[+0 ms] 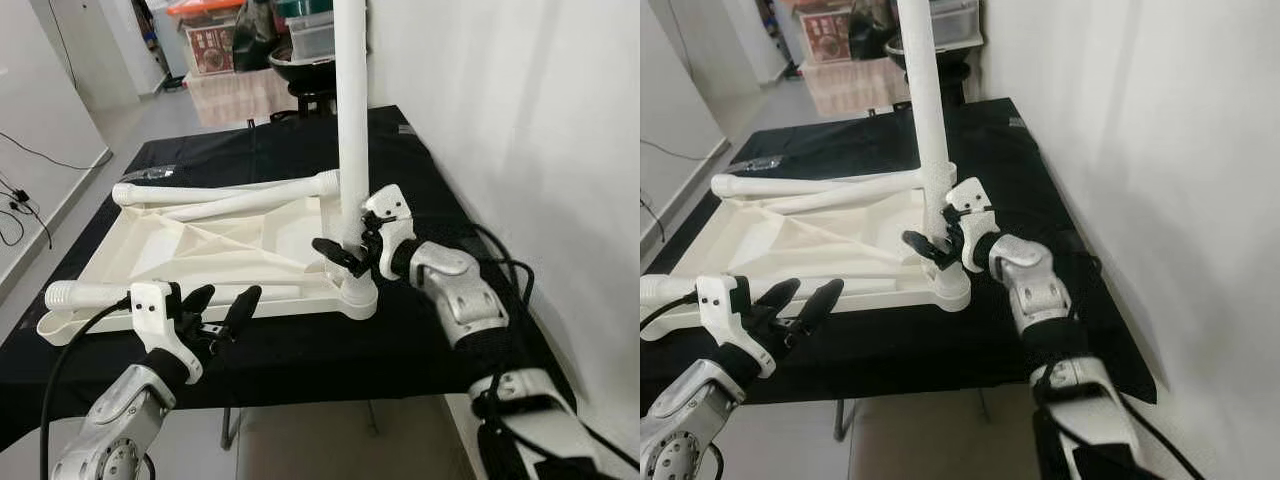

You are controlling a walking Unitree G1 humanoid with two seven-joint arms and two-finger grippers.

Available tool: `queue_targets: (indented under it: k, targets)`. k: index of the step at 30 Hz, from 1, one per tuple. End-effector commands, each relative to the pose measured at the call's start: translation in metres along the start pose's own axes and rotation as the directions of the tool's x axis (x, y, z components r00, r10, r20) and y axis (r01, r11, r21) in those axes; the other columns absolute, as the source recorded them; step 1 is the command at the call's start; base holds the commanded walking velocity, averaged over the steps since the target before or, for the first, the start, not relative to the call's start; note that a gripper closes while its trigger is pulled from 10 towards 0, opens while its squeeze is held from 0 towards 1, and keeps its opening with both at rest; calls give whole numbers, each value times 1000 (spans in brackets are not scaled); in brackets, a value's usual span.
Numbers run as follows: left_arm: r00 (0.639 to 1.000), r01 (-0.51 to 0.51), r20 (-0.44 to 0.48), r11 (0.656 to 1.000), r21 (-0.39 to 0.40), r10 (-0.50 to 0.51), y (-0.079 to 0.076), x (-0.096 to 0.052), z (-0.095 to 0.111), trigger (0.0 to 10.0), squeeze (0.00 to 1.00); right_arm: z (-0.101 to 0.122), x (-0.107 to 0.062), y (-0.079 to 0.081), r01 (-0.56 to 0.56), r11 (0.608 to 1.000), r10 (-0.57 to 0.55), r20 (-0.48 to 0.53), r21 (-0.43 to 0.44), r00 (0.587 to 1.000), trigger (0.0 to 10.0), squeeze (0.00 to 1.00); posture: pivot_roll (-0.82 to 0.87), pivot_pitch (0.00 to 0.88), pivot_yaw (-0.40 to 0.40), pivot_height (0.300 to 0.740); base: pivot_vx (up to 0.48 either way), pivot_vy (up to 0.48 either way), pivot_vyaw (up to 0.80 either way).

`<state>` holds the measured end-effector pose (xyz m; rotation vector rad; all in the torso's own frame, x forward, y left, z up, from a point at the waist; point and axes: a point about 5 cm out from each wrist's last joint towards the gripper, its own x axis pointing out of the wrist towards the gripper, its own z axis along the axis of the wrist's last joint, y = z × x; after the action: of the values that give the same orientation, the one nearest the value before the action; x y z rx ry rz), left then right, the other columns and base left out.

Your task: Building children table

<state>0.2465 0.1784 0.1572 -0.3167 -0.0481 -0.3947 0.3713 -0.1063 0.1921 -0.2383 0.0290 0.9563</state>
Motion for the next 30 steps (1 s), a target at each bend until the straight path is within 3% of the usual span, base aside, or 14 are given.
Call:
queue_targets:
  k: [1, 9, 11, 12, 21, 25, 28, 29, 30]
  targets:
    - [1000, -7, -5, 1000, 4, 7, 2, -1, 0, 10000, 0, 0, 9, 10, -86, 996, 86, -2, -8, 996, 10000, 0, -48, 35, 99, 740, 0, 0, 0]
    - [1000, -5, -6, 1000, 5, 5, 1, -1, 1, 10000, 0, 5, 17, 3, -158, 985, 158, 16, 67, 987, 10000, 0, -37, 42, 97, 740, 0, 0, 0]
    - [1000, -5, -6, 1000, 5, 5, 1, -1, 1, 10000, 0, 5, 17, 2, -174, 982, 173, 22, 79, 985, 9608, 0, -32, 44, 95, 740, 0, 0, 0]
    - [1000, -6, -6, 1000, 6, 6, 1, -1, 1, 10000, 0, 4, 17, 2, -189, 978, 188, 26, 85, 982, 0, 0, -26, 44, 95, 740, 0, 0, 0]
    - [1000, -8, -8, 1000, 8, 8, 2, -3, 2, 10000, 0, -4, 12, -2, -200, 975, 200, 9, 99, 980, 0, 0, -23, 51, 109, 740, 0, 0, 0]
    - [1000, -13, -7, 1000, 9, 13, 3, -4, 3, 10000, 0, -17, 0, -10, -61, 997, 65, -112, 41, 992, 0, 0, -28, 65, 96, 740, 0, 0, 0]
    - [1000, -15, -6, 1000, 8, 15, 4, -5, 3, 10000, 0, -21, -2, -6, -56, 998, 61, -145, 38, 988, 0, 0, -31, 68, 98, 740, 0, 0, 0]
    - [1000, -16, -7, 1000, 10, 16, 5, -6, 3, 10000, 0, -27, 5, 4, 95, 991, -79, -163, 95, 983, 0, 0, -35, 73, 102, 740, 0, 0, 0]
    - [1000, -16, -7, 1000, 10, 16, 5, -6, 3, 10000, 0, -27, 5, 4, 95, 991, -79, -163, 95, 983, 0, 0, -35, 73, 102, 740, 0, 0, 0]
